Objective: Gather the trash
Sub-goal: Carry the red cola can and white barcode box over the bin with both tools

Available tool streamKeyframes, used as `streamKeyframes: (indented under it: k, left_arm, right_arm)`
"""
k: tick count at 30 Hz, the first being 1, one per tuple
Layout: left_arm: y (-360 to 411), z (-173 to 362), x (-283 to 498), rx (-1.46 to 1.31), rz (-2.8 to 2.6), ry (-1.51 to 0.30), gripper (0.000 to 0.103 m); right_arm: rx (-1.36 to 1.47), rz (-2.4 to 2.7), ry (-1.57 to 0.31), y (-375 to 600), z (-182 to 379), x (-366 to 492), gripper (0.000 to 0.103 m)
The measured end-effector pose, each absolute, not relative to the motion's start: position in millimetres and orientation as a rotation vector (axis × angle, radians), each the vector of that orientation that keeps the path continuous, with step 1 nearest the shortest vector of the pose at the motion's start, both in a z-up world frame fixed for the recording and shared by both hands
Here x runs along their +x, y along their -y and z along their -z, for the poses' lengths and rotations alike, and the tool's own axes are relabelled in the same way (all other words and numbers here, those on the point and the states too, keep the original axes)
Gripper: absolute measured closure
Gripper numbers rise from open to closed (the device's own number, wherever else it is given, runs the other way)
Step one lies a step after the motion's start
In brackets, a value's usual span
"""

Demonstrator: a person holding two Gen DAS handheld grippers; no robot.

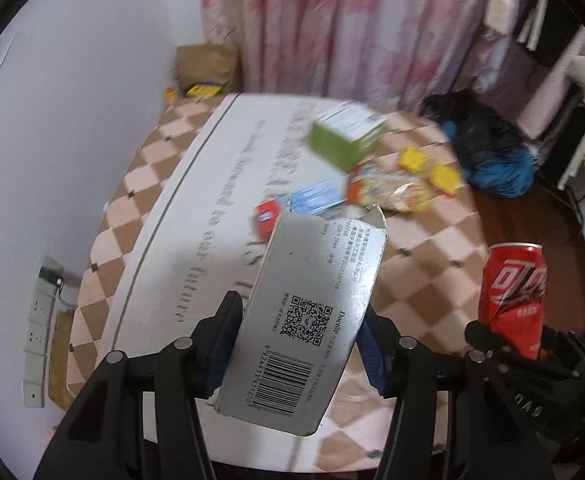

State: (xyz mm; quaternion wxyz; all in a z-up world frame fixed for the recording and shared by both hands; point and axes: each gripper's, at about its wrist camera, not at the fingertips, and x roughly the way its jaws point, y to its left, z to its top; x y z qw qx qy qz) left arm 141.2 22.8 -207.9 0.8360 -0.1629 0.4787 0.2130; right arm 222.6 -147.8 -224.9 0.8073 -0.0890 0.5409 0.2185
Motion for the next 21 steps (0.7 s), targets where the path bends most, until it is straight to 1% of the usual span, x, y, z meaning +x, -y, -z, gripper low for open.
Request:
streamKeyframes:
  k: [6, 11, 16, 21]
  left_arm:
    - [33.2, 171.9, 159.4, -0.316, -0.317, -0.958, 0.051]
    - [91.8, 156.8, 195.1, -0.271, -0.176, -0.948, 0.051]
    - [147.3, 160.4, 236.2, -0.246, -0.059, -0.965, 0.051]
    - [202.9, 179.2, 282.4, -0.227, 0.053, -1.015, 0.051]
  right_arm:
    - [-0.149, -0.397, -1.082, 214.6, 194.1, 221.6, 0.022]
    - [-0.087, -0.316, -1.060, 275.8, 182.6, 234.5, 0.022]
    - [-0.027, -0.213, -1.061, 341.6, 184.1, 255.7, 0.022]
    - [0.023, -0.105, -1.098, 404.3, 203.7, 286.4, 0.022]
